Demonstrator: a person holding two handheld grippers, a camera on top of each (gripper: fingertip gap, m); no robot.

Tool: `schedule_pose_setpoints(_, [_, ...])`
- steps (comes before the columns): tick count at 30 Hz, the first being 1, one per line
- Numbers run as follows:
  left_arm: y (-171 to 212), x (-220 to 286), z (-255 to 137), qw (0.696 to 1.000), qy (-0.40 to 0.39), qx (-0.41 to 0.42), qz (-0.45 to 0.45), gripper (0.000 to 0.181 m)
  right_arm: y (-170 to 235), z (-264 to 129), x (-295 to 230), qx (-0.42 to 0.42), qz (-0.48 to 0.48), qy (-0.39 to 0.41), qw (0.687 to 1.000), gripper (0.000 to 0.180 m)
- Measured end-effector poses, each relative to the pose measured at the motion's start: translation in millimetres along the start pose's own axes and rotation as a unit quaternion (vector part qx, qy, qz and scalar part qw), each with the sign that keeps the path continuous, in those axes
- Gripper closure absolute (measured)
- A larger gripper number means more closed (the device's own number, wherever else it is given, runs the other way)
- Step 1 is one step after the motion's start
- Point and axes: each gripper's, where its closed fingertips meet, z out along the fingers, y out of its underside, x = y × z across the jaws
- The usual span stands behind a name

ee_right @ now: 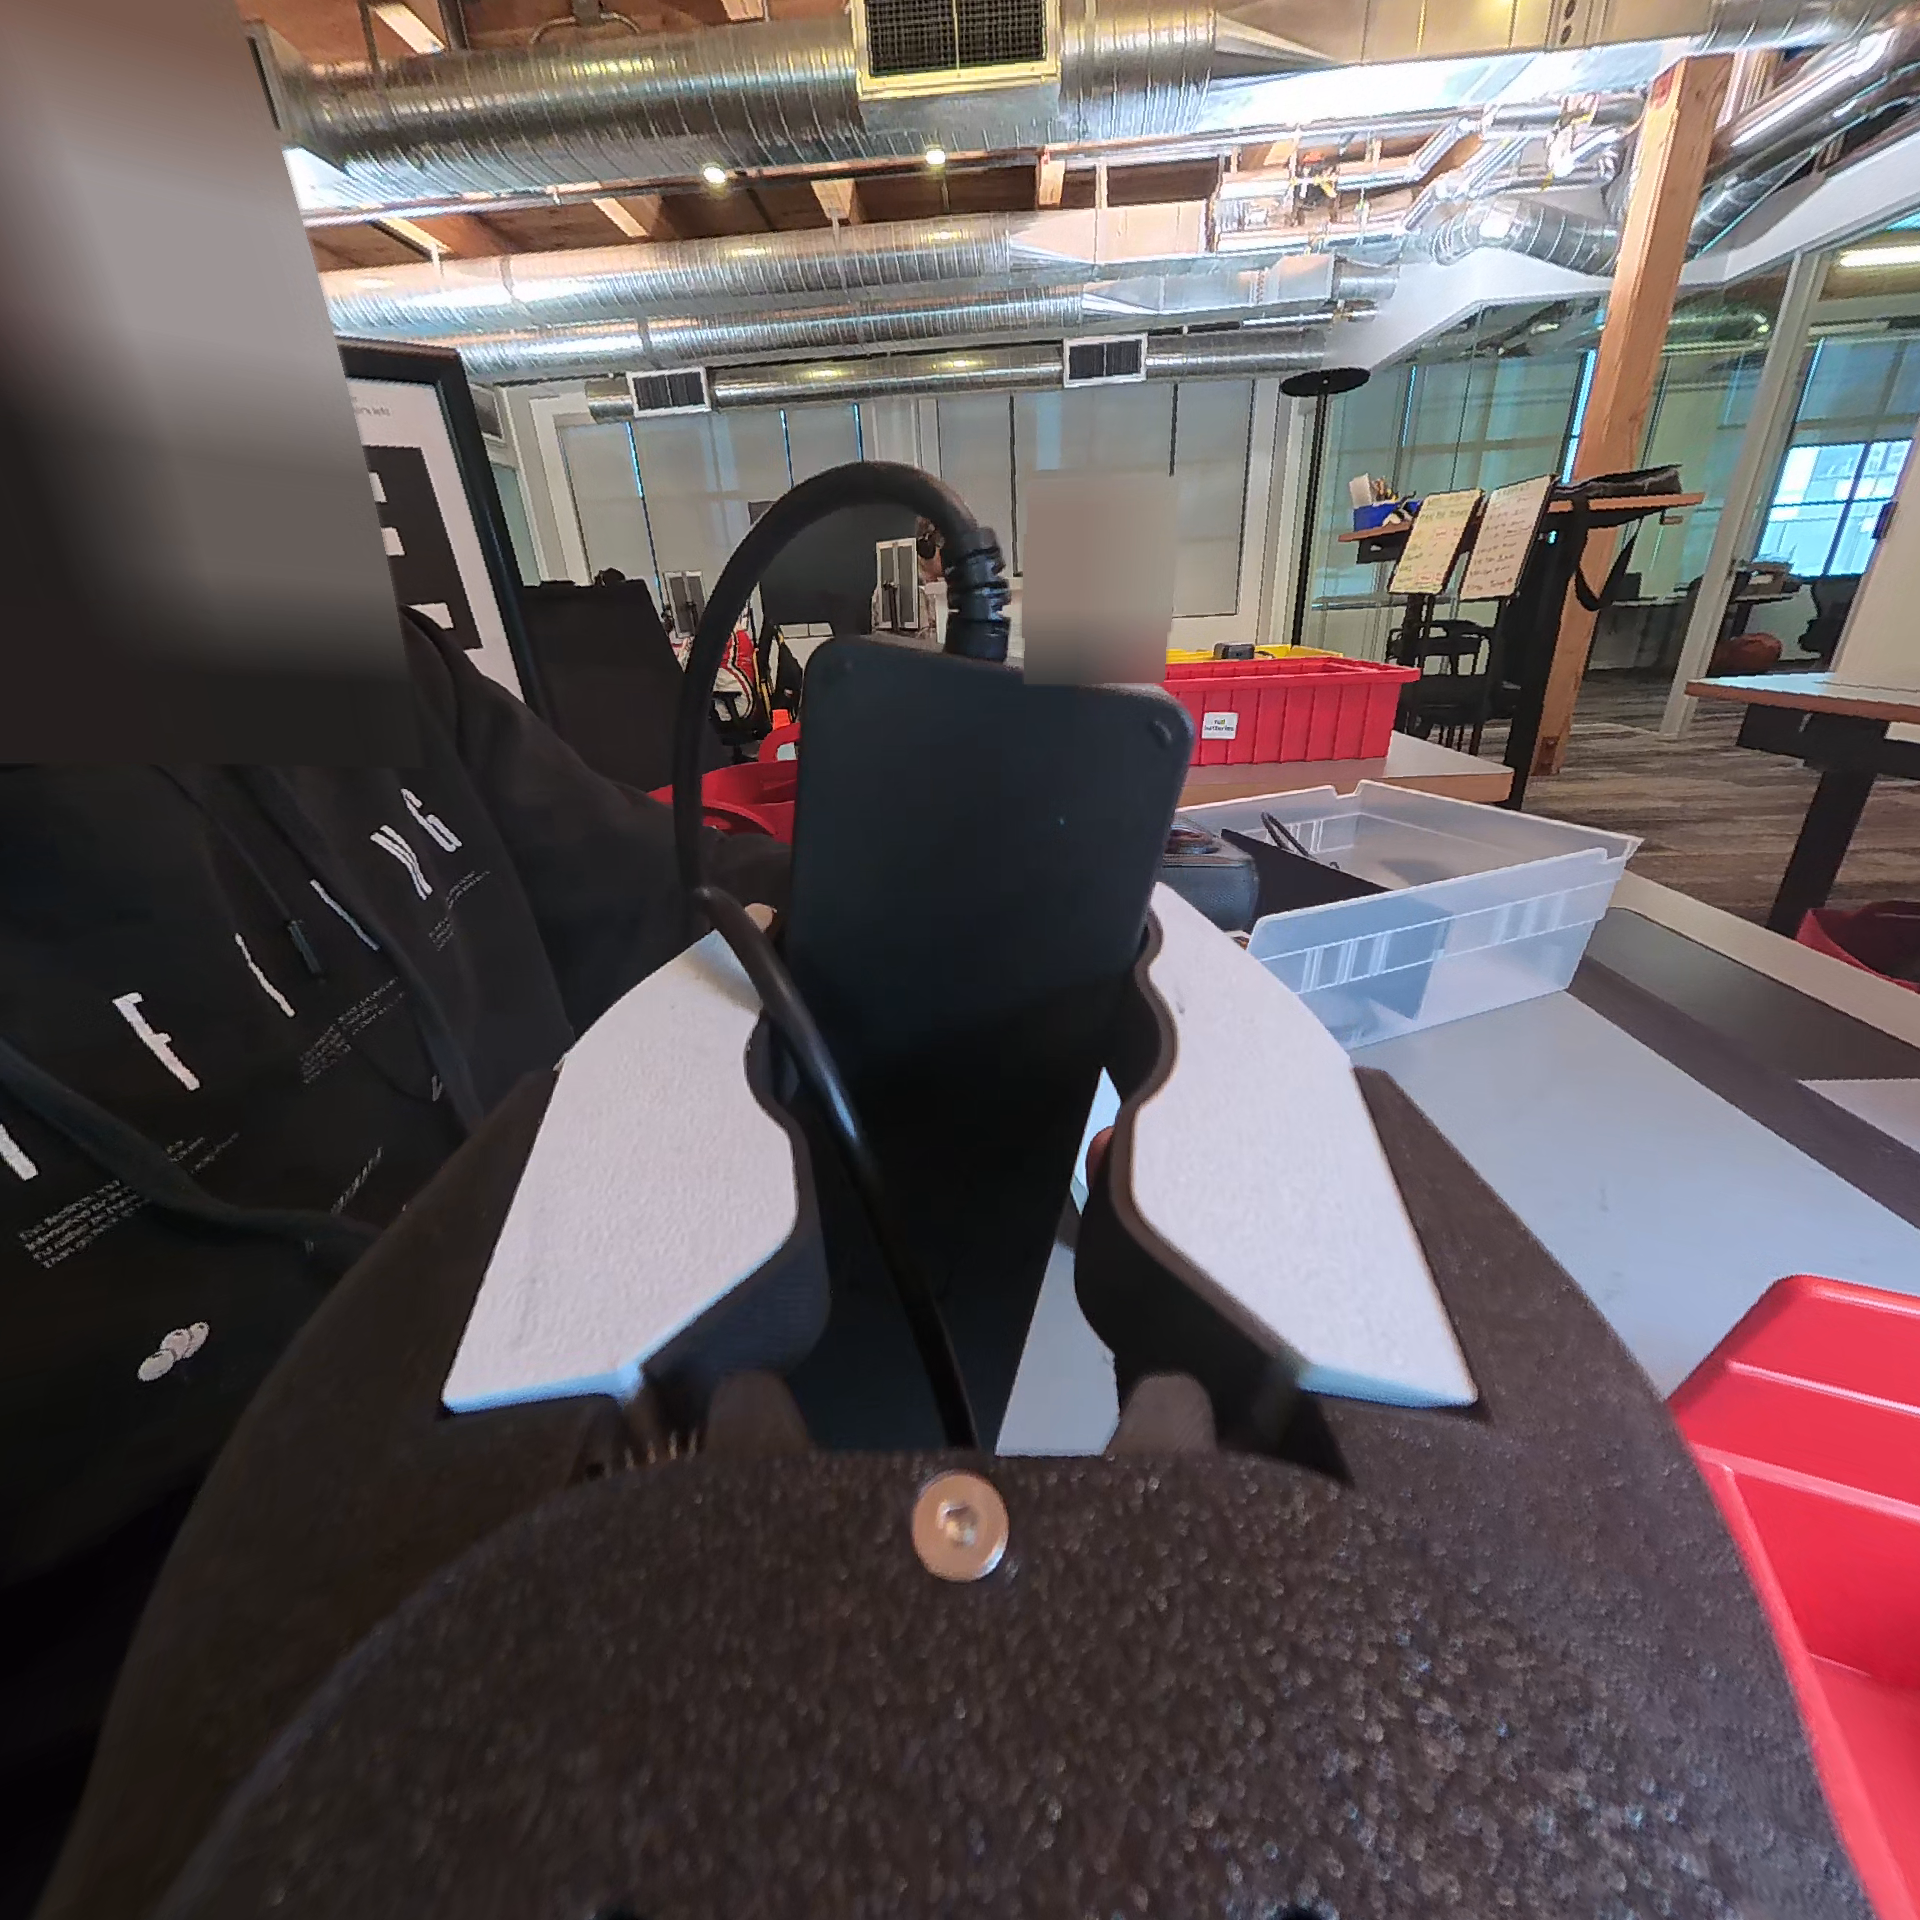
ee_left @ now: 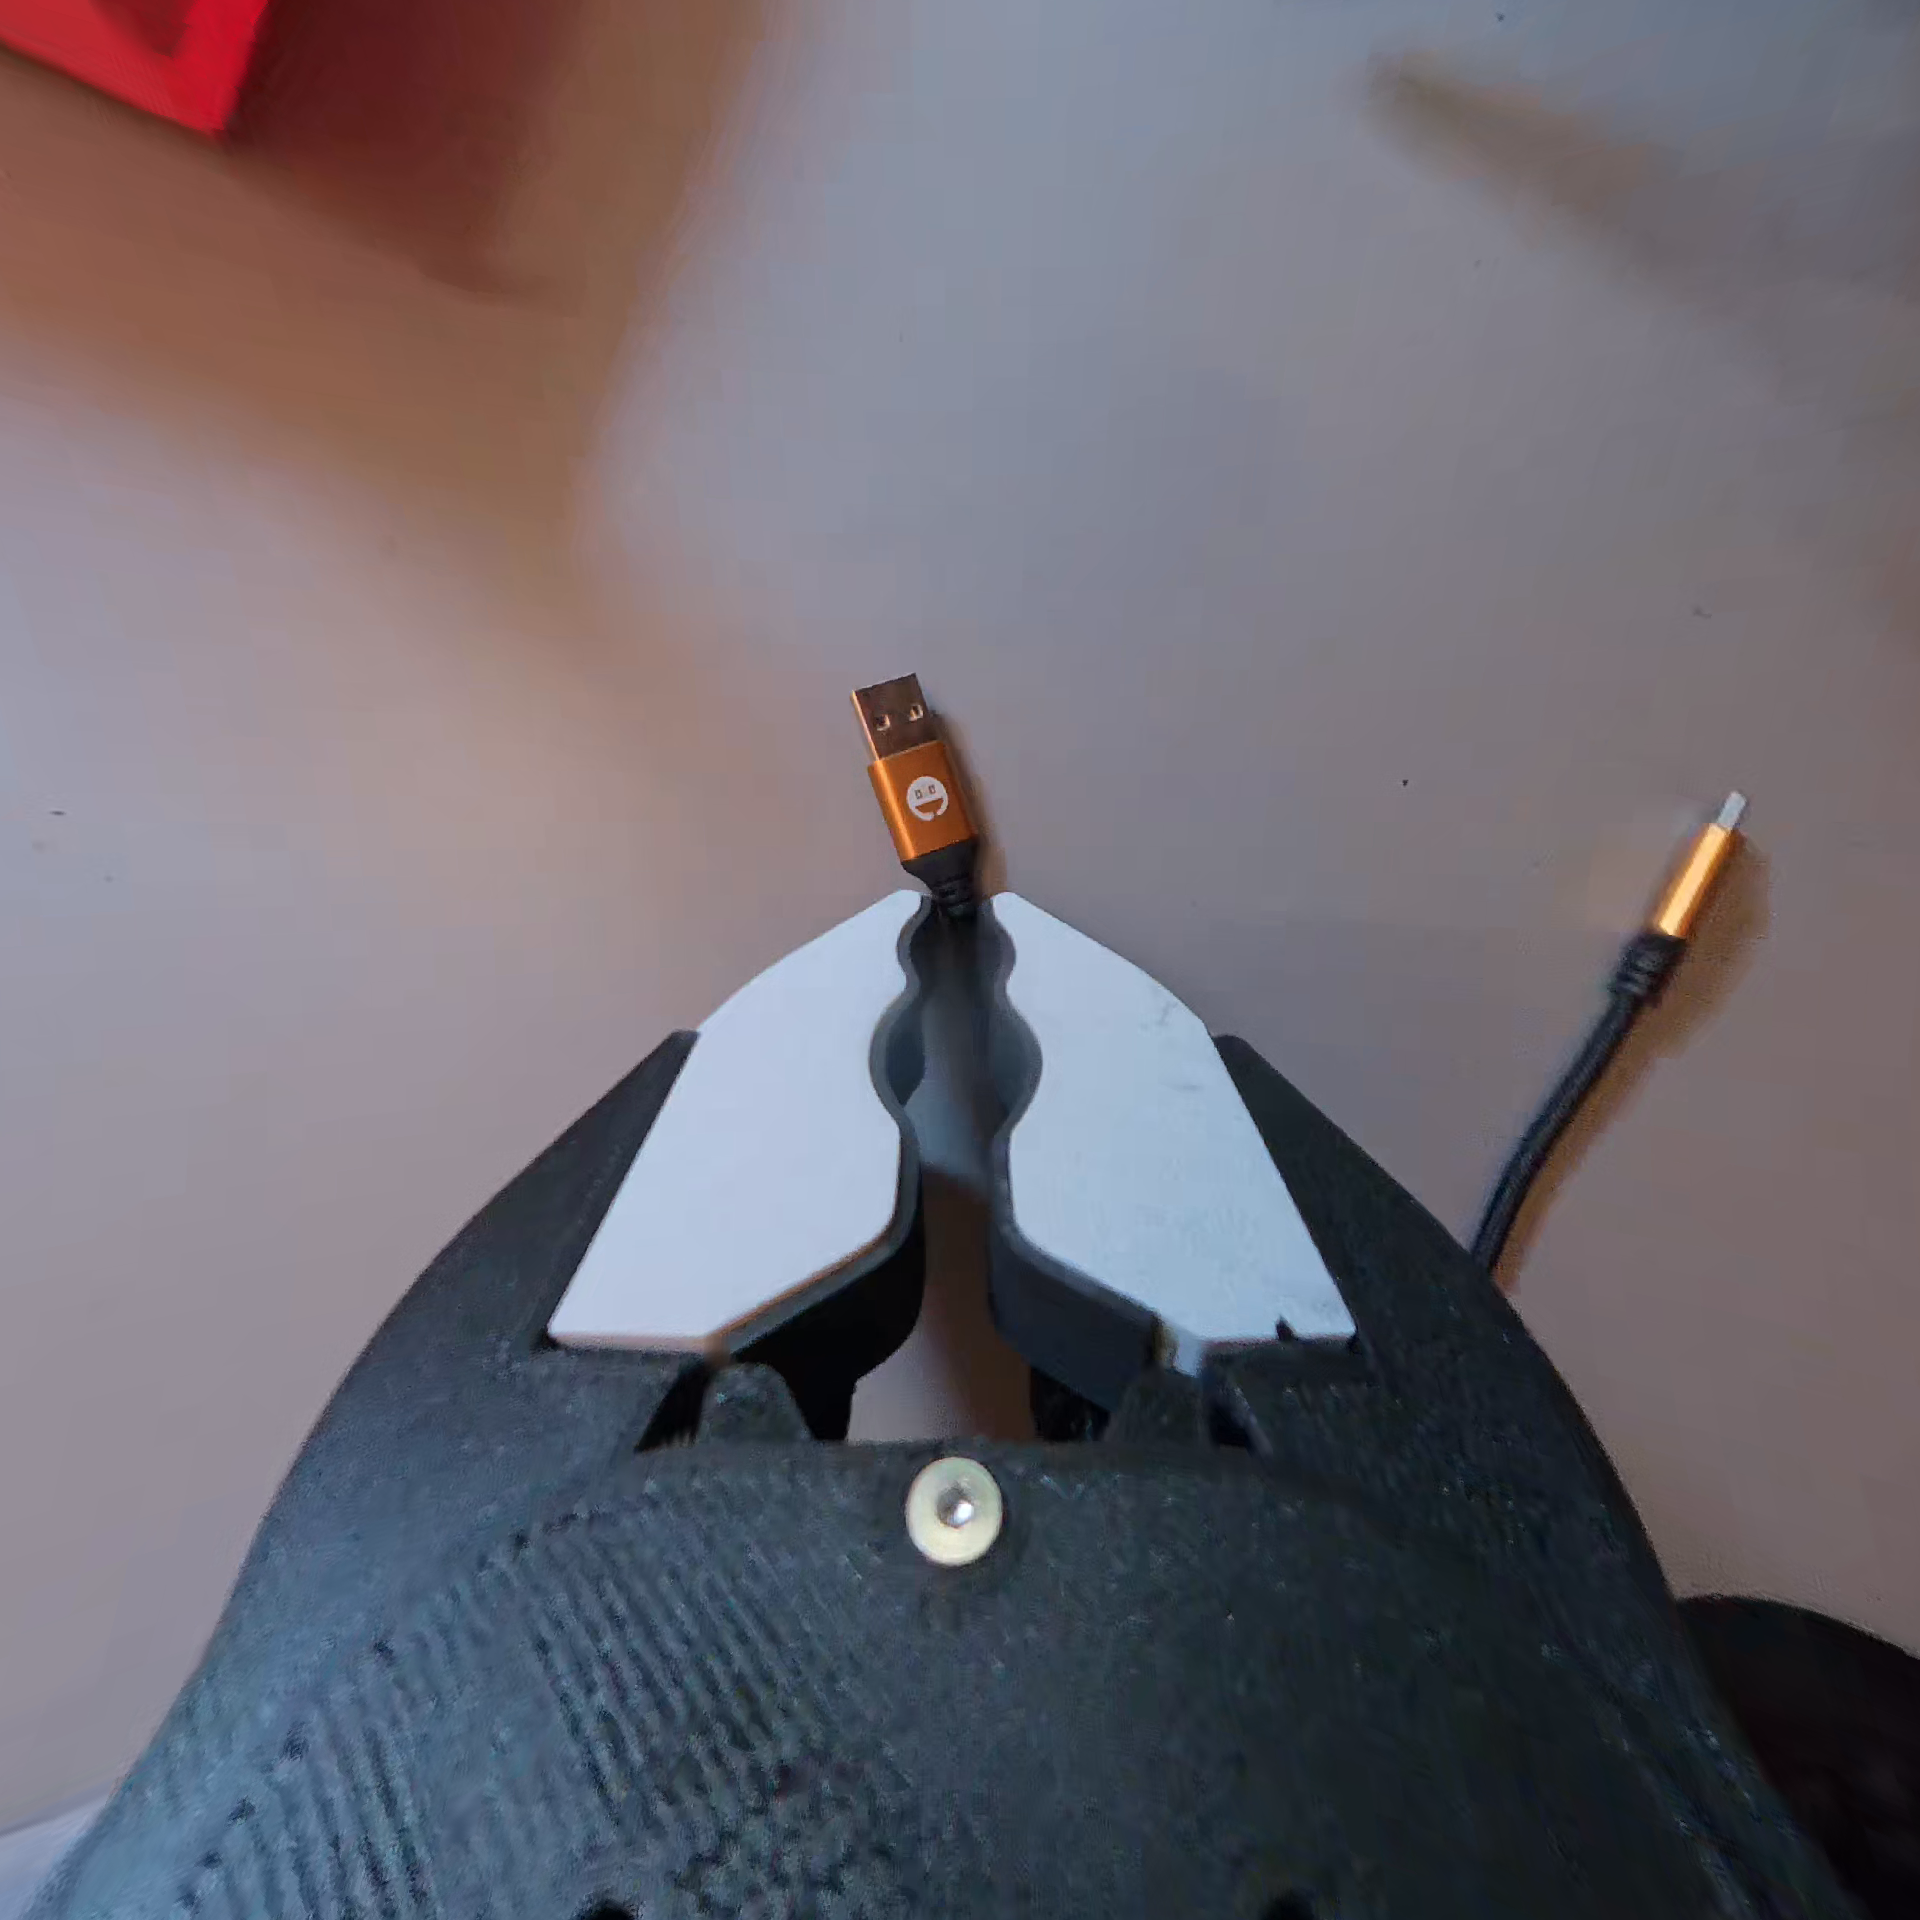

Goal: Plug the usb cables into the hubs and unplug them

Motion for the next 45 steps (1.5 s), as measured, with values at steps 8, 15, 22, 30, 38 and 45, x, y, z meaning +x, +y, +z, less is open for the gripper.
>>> schedule_pose_setpoints(8, [-6.5,-1.7,3.4,0.997,-0.076,-0.001,-0.03,0.165,-1.1,-3.8,2.6,0.003,0.0,0.007,1.0,0.12])
schedule_pose_setpoints(15, [-8.3,-3.5,2.9,0.991,-0.131,0.005,-0.008,0.171,3.7,-3.4,6.5,-0.003,0.006,0.007,1.0,0.12])
schedule_pose_setpoints(22, [-83.9,51.7,-82.3,0.973,0.094,0.204,-0.044,0.173,15.7,5.9,-0.9,-0.042,-0.015,-0.012,0.999,0.12])
schedule_pose_setpoints(30, [-116.1,96.4,-90.9,0.966,0.187,0.178,0.006,0.173,33.9,30.1,-16.4,-0.093,-0.038,-0.05,0.994,0.121])
schedule_pose_setpoints(38, [-102.6,100.9,-73.1,0.968,0.211,0.138,0.005,0.173,49.3,40.0,-24.2,-0.138,-0.061,-0.059,0.987,0.12])
schedule_pose_setpoints(45, [-103.0,100.8,-70.8,0.965,0.222,0.143,-0.006,0.173,56.3,40.4,-26.0,-0.161,-0.076,-0.054,0.983,0.12])
